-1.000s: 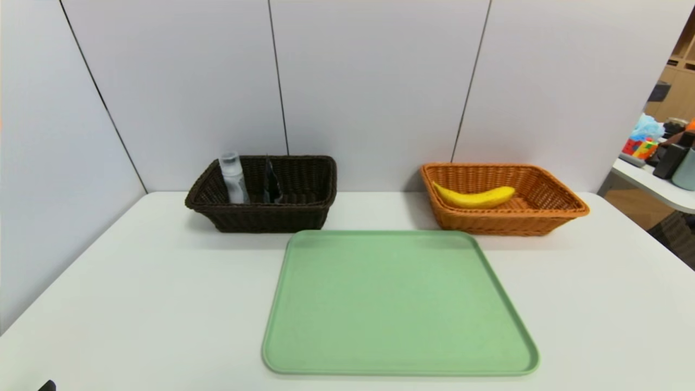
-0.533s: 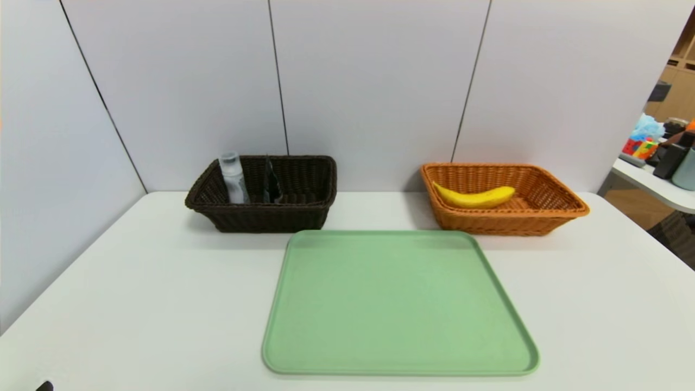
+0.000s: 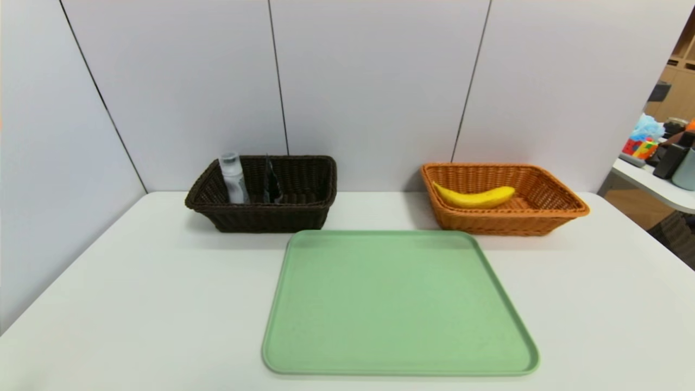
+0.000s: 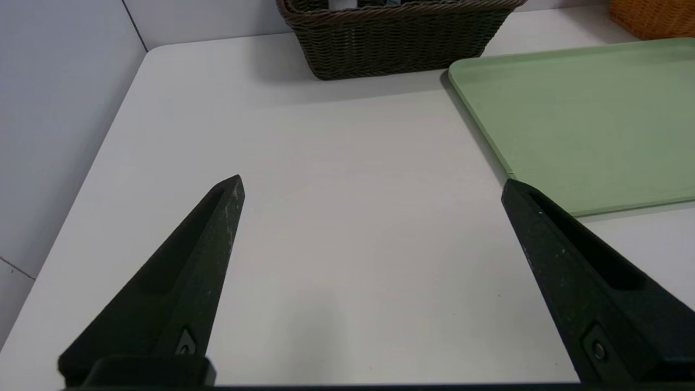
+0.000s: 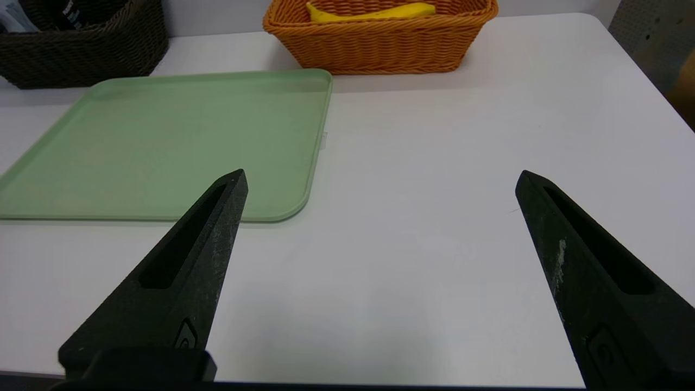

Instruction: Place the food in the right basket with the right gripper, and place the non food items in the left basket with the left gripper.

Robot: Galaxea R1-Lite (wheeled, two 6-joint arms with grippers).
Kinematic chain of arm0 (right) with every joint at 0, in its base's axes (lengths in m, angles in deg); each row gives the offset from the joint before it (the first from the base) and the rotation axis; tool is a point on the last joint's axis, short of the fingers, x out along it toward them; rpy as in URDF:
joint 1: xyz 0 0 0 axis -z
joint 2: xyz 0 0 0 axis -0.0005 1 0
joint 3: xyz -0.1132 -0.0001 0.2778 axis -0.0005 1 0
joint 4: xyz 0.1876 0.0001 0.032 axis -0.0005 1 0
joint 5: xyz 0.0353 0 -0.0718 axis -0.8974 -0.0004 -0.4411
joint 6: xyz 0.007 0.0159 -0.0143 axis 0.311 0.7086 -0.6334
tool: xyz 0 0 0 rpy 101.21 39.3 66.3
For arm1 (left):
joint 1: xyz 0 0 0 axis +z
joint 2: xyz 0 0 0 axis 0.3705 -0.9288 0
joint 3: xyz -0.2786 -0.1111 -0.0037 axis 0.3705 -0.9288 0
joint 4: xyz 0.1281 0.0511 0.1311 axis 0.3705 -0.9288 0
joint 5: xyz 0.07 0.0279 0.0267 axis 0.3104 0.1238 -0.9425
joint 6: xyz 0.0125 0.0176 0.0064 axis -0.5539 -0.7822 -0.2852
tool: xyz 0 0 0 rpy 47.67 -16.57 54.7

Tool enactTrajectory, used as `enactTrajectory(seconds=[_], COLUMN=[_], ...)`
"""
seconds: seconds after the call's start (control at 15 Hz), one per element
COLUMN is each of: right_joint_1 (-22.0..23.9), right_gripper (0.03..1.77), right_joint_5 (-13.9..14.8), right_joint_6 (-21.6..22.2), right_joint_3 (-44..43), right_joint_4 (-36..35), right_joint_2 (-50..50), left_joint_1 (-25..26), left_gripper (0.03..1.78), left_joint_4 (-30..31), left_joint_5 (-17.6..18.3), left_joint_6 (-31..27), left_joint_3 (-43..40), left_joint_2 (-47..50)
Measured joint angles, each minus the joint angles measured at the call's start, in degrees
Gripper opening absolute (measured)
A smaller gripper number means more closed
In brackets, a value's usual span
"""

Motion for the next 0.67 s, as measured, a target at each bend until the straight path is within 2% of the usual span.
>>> enactTrajectory(seconds=[0.67], right_joint_1=[-0.30], right_gripper=[1.70], right_joint_5=[0.09], right_joint_6=[-0.15], right_joint_3=[1.07], right_joint_4=[-0.26], right_joint_2=[-1.05], left_joint_1=[-0.85], left_gripper=[1.69], left_joint_4=[0.06], left_joint_5=[-0.41], left_joint_6=[-0.90], left_joint_3=[-6.19], left_joint_2=[6.18])
